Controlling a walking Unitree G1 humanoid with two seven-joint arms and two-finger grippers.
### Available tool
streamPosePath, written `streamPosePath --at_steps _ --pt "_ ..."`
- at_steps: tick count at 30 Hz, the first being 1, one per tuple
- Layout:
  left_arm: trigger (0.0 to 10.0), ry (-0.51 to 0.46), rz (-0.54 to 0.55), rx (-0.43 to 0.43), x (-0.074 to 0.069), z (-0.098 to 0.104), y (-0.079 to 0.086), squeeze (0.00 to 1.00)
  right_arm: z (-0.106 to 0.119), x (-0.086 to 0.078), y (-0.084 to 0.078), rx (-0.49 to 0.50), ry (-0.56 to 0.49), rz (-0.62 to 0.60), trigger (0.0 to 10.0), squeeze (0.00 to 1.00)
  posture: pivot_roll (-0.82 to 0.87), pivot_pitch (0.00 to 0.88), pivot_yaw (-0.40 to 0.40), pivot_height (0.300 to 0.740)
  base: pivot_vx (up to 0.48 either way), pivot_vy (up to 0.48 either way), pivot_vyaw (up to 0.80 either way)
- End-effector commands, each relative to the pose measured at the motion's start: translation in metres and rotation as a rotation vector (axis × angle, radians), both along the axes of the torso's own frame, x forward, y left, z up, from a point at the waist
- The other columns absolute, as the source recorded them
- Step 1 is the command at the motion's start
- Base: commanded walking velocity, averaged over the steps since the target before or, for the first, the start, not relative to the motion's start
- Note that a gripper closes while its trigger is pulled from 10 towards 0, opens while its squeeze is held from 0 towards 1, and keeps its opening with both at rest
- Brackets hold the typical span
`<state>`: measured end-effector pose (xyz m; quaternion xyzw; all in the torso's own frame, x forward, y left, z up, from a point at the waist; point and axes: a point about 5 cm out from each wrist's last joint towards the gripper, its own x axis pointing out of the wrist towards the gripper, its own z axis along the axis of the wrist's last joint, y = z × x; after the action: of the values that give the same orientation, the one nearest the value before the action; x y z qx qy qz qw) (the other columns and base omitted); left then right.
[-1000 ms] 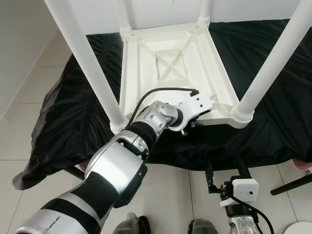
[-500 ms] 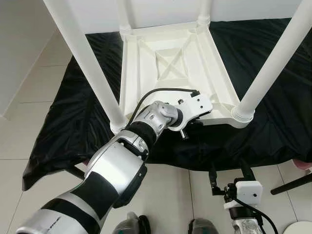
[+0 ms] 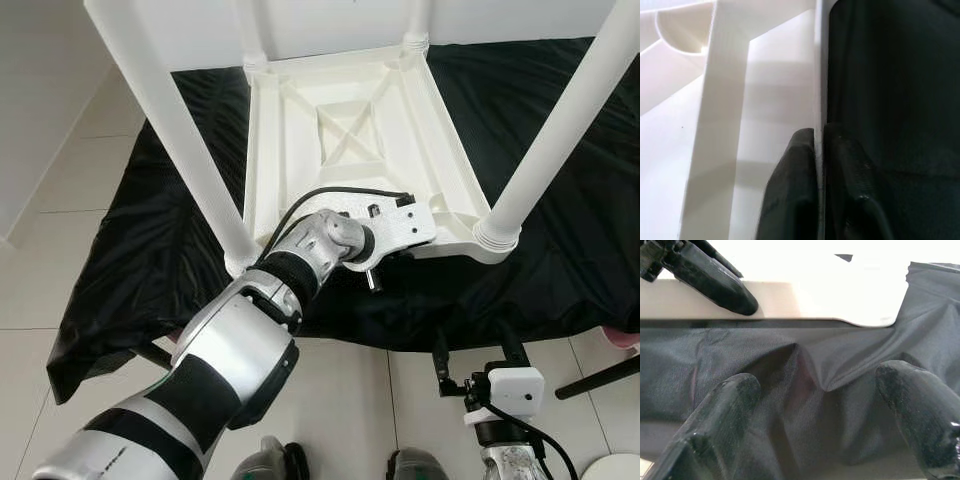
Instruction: Building children table
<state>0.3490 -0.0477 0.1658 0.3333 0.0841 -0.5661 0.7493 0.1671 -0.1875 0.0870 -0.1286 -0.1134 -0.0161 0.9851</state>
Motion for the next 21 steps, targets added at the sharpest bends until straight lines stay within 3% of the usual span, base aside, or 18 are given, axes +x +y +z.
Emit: streamPosePath --at_steps 1,3,4,6,7,10,11,18,21 --pt "0.0 0.076 0.035 0.054 -0.002 -0.023 0.013 0.00 0.003 0.000 0.001 0.007 -0.005 -0.002 10.0 0.00 -0.20 0.107 0.169 0.740 0.000 0.000 0.00" --pt "0.0 0.072 0.024 0.055 -0.002 -0.023 0.013 0.00 0.006 0.001 0.000 0.006 -0.017 -0.004 10.0 0.00 -0.20 0.105 0.170 0.740 0.000 0.000 0.00" --pt "0.0 0.081 0.024 0.044 -0.001 -0.021 0.015 0.21 0.015 0.004 -0.001 0.018 -0.049 -0.013 10.0 0.00 -0.21 0.104 0.173 0.740 0.000 0.000 0.00" --pt "0.0 0.085 0.027 0.040 -0.001 -0.021 0.016 0.21 0.018 0.005 -0.002 0.023 -0.060 -0.017 10.0 0.00 -0.21 0.104 0.173 0.740 0.000 0.000 0.00" --pt "0.0 0.085 0.013 0.041 -0.001 -0.021 0.018 0.78 0.026 0.007 -0.003 0.027 -0.089 -0.020 10.0 0.00 -0.22 0.099 0.182 0.740 0.000 0.000 0.00" --pt "0.0 0.099 -0.015 0.035 0.000 -0.020 0.022 0.74 0.039 0.010 -0.004 0.033 -0.134 -0.025 10.0 0.00 -0.22 0.098 0.183 0.740 0.000 0.000 0.00" --pt "0.0 0.114 -0.037 0.019 0.000 -0.018 0.024 0.00 0.047 0.013 -0.006 0.036 -0.160 -0.027 10.0 0.00 -0.22 0.098 0.183 0.740 0.000 0.000 0.00" --pt "0.0 0.155 -0.072 -0.031 0.002 -0.010 0.029 0.00 0.062 0.018 -0.009 0.034 -0.211 -0.031 10.0 0.00 -0.22 0.096 0.176 0.740 0.000 0.000 0.00" --pt "0.0 0.196 -0.111 -0.128 0.006 0.008 0.035 0.00 0.078 0.032 -0.016 0.065 -0.252 -0.038 10.0 0.00 -0.20 0.089 0.148 0.740 0.000 0.000 0.00"
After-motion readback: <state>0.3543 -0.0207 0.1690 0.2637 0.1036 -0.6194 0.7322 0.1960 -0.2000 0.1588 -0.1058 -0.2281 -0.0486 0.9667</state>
